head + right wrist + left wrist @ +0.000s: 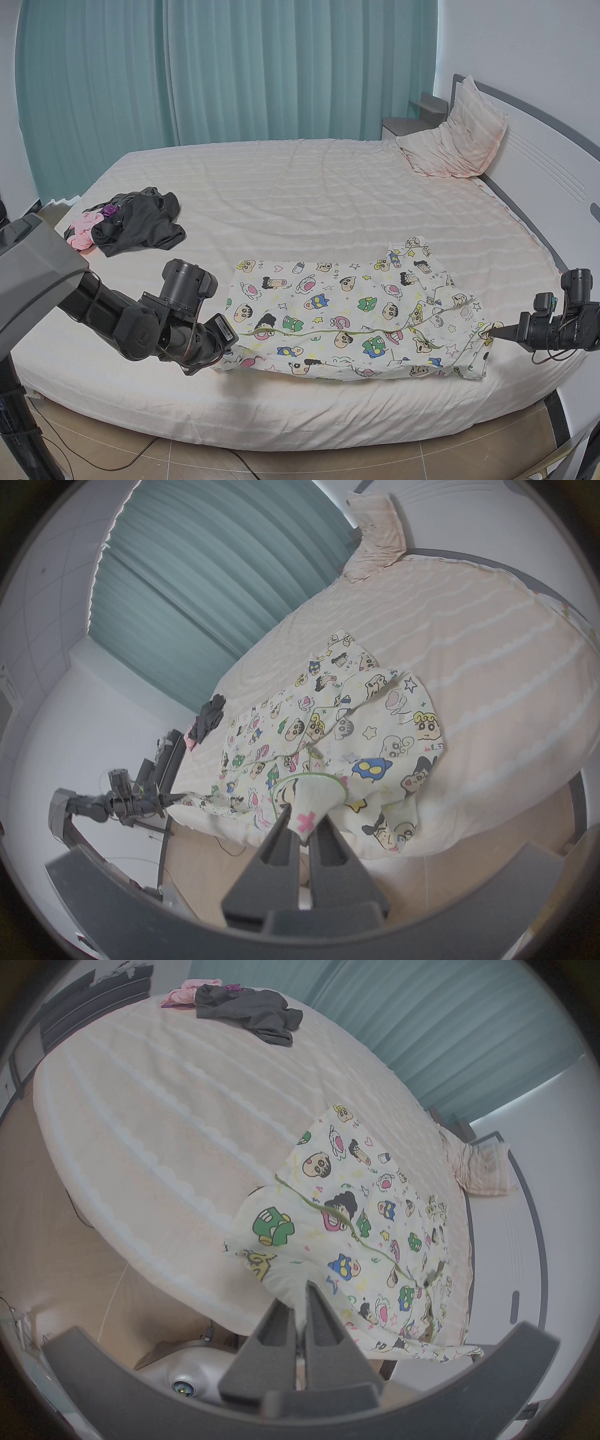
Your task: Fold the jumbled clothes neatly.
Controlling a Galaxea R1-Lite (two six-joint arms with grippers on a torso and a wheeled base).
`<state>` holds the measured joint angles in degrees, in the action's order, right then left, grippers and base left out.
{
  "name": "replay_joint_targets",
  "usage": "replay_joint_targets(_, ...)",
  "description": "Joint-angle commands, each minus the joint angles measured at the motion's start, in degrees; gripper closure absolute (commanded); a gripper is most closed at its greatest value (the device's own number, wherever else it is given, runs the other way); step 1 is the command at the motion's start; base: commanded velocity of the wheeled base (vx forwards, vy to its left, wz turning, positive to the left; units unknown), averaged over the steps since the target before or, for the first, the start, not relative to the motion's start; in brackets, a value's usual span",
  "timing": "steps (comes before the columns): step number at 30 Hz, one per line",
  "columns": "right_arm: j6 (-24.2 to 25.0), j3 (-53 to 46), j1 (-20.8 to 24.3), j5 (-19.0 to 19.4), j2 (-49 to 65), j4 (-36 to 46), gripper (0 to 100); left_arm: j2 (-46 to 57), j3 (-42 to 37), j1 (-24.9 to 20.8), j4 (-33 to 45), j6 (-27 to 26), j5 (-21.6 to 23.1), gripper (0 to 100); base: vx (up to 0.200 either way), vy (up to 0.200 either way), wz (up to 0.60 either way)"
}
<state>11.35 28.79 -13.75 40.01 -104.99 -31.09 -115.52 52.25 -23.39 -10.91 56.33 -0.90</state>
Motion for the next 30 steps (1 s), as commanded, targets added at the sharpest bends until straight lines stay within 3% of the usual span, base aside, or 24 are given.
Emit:
replay_joint_targets(1, 3.06, 3.81, 0.04, -0.28, -3.03, -0.03, 100, -2.61, 2.33, 1.42, -0.25, 0.53, 0.11, 100, 0.0, 0.0, 0.0)
replay_joint_targets(6, 5.26, 6.1, 0.04, -0.37, -4.17, -0.12, 100, -4.28, 3.3, 1.42, -0.34, 0.71, 0.11, 100, 0.0, 0.0, 0.0)
replay_joint_targets(16, 10.18, 14.18, 0.3, -3.01, -11.91, -0.64, 100, -11.31, 12.61, 2.21, -0.16, 3.87, 0.02, 100, 0.0, 0.0, 0.0)
replay_joint_targets(19, 12.47, 14.98, 0.92, -3.45, -14.02, -3.81, 100, -13.07, 14.55, 2.56, -0.16, 4.14, -0.06, 100, 0.0, 0.0, 0.0)
replay_joint_targets(25, 17.48, 16.38, 3.29, -8.02, -18.33, -11.98, 100, -16.58, 18.5, 2.74, 0.01, 6.42, -0.33, 100, 0.0, 0.0, 0.0)
replay_joint_targets(30, 19.59, 18.58, 4.43, -9.07, -20.08, -12.42, 100, -17.99, 20.52, 3.0, 0.1, 7.12, -0.33, 100, 0.0, 0.0, 0.0)
